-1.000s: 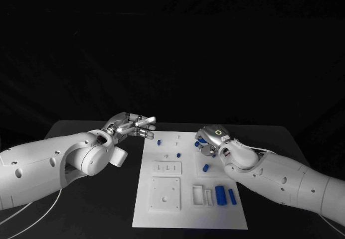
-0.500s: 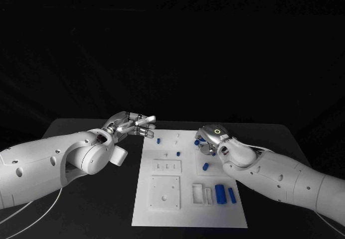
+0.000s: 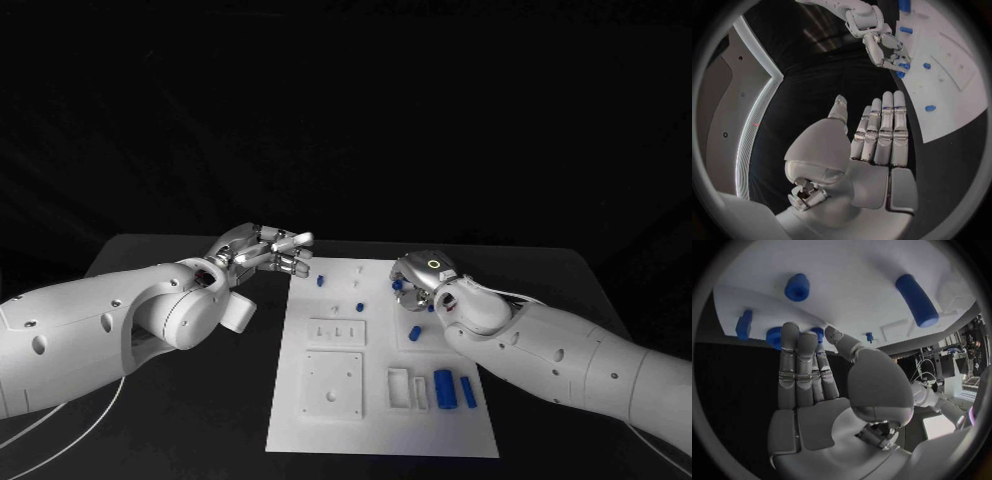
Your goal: Assemble the parts on the task board
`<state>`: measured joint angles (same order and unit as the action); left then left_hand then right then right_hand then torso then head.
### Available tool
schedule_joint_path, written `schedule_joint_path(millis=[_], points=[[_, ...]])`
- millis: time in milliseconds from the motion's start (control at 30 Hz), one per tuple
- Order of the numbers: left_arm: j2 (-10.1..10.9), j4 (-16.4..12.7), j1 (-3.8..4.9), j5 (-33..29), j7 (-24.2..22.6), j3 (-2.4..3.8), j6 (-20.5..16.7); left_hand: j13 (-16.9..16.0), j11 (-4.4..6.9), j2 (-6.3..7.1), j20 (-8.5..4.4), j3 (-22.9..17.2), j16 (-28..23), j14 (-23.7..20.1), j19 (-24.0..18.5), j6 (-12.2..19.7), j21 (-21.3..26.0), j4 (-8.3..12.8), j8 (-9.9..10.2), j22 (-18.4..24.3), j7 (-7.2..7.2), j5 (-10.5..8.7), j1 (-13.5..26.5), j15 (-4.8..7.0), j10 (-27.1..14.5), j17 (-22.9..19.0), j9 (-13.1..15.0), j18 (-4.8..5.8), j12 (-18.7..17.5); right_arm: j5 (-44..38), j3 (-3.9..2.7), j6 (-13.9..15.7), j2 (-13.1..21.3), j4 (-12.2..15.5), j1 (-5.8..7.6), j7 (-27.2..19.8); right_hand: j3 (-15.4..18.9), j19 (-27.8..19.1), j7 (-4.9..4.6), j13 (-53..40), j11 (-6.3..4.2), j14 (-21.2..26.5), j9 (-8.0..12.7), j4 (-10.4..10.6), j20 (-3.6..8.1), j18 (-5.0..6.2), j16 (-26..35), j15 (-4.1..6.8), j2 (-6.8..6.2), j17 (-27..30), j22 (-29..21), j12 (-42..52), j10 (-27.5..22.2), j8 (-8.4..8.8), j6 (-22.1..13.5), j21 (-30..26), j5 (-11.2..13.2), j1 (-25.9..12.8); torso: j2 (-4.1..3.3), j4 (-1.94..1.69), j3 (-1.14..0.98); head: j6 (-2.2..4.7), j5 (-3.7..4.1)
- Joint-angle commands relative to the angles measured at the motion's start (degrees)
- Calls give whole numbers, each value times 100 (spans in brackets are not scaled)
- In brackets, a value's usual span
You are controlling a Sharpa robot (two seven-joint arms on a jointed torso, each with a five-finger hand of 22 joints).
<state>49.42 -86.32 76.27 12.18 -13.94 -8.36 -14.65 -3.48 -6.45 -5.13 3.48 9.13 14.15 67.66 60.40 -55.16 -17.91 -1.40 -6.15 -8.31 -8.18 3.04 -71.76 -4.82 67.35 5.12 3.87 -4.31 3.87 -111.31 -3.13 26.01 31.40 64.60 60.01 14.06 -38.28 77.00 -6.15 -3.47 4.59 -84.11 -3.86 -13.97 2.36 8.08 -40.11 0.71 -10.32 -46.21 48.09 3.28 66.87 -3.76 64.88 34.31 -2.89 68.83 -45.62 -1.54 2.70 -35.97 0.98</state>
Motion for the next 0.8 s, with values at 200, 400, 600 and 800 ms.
schedule_joint_path(millis=[200, 400, 600, 800], points=[[-12, 15, 9, -2, 14, 7, 121, -4, -16, 32, 12, 26, -22, 31, 37, 6, 33, -10, 27, 8, -49, -26, 10, -4, -38, -8, 9, 81, -7, 61, -1, -42, 1, 21, 1, -67, -20, 139, 2, -6, -61, 7, -11, 38, 9, -56, -39, 43, 130, 20, 320, 22, 222, -5, 117, 313, 15, 2, -16, -2, 5, -23, 3], [-18, 39, 9, -3, 34, 7, 150, -4, -16, 32, 12, 26, -22, 31, 37, 6, 33, -10, 27, 8, -49, -26, 10, -4, -38, -8, 9, 81, -7, 37, -1, -14, 13, 17, 1, -11, -25, 182, 43, -13, -160, 18, -33, -98, 109, -132, -54, 136, 366, 15, 738, 10, 583, 6, 332, 735, 15, 179, -25, -3, 7, -26, 9], [-21, 62, 9, -3, 48, 7, 166, -4, -16, 32, 12, 26, -22, 31, 37, 6, 33, -10, 27, 8, -49, -26, 10, -4, -38, -8, 9, 81, -7, -36, -1, 41, 21, 33, 1, 60, -72, 102, 72, -29, -207, 36, -37, -245, 170, -148, -77, 187, 498, -1, 1122, 19, 763, -1, 436, 964, 13, 301, -32, -1, 7, -21, 4], [-21, 73, 8, -3, 63, 6, 183, -4, -19, 32, 14, 22, -35, 32, 46, 10, 53, -11, 24, 20, -50, -26, 10, -5, -49, -9, 11, 80, -7, -104, -2, 148, 26, 59, 1, 119, -67, 102, 125, -52, -269, 27, -83, -242, 210, -165, -60, 232, 508, 14, 1351, 20, 996, 1, 615, 1117, 11, 393, -34, -5, 9, -24, 2]])
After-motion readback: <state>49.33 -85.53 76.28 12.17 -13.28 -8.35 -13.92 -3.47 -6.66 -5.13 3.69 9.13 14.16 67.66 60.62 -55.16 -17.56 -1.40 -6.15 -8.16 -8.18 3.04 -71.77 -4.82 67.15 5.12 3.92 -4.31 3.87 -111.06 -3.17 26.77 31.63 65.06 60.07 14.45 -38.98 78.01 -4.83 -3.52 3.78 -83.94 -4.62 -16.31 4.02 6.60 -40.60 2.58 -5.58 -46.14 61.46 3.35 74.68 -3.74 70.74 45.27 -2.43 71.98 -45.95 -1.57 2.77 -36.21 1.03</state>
